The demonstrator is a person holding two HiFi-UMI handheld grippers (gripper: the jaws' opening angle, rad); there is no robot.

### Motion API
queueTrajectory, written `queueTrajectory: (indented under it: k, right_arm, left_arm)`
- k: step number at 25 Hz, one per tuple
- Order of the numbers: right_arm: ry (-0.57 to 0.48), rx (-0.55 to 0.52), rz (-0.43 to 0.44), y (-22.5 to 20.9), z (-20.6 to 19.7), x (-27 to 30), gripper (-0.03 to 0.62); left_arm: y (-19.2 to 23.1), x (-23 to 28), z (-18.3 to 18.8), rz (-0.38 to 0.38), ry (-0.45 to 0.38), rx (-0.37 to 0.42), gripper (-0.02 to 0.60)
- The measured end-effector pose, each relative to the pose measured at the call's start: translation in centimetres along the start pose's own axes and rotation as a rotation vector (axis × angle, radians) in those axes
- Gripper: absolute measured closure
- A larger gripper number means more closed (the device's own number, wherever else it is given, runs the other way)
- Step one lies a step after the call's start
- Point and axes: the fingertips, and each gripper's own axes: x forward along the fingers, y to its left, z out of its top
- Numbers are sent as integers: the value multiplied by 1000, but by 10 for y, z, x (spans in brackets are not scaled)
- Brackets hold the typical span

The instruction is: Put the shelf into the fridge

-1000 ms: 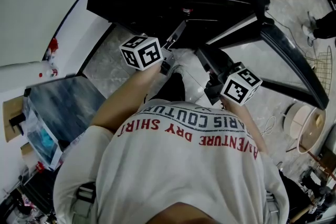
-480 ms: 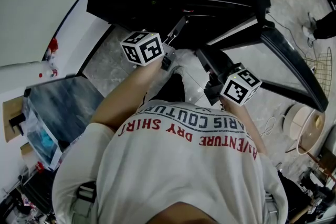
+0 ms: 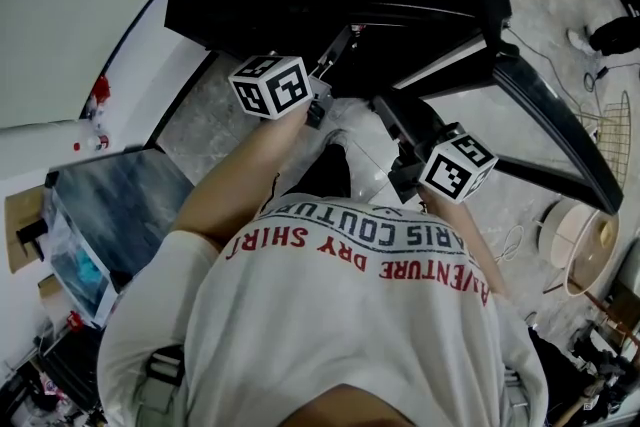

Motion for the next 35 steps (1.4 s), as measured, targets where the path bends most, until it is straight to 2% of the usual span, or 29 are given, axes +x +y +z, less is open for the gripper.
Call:
queueTrajectory:
  k: [7,11,18,21,25,28,31,35]
  right_arm:
    - [3,-11,-12,0,1,-4,560]
    - [-5,-39,-14,7,5,-12,559]
    - [-11,-124,-28,22,9,-27,560]
    - [-17,-171,-20,34,14,-33,559]
    - [-42,-221,-8,51,26,-45,560]
    - [-55,-260,12,70,32,-56,560]
    - [-76,-285,33,91,38,-68,560]
    - [-133,-317,70,119,52,-81,564]
  left_arm:
    - [1,1,2,3,-2,2,425]
    - [-1,-6,-2,26,25,31,426]
    - [-16,-38,-20,28,83,2,425]
    - [-38,-54,-25,-6,108,-7,426]
    - [-78,-77,-29,-53,140,54,467]
    - [-113,-98,-24,-116,121,70,507]
    - [-148,-118,-14,-188,90,74,523]
    - [-182,-140,6,-247,25,110,537]
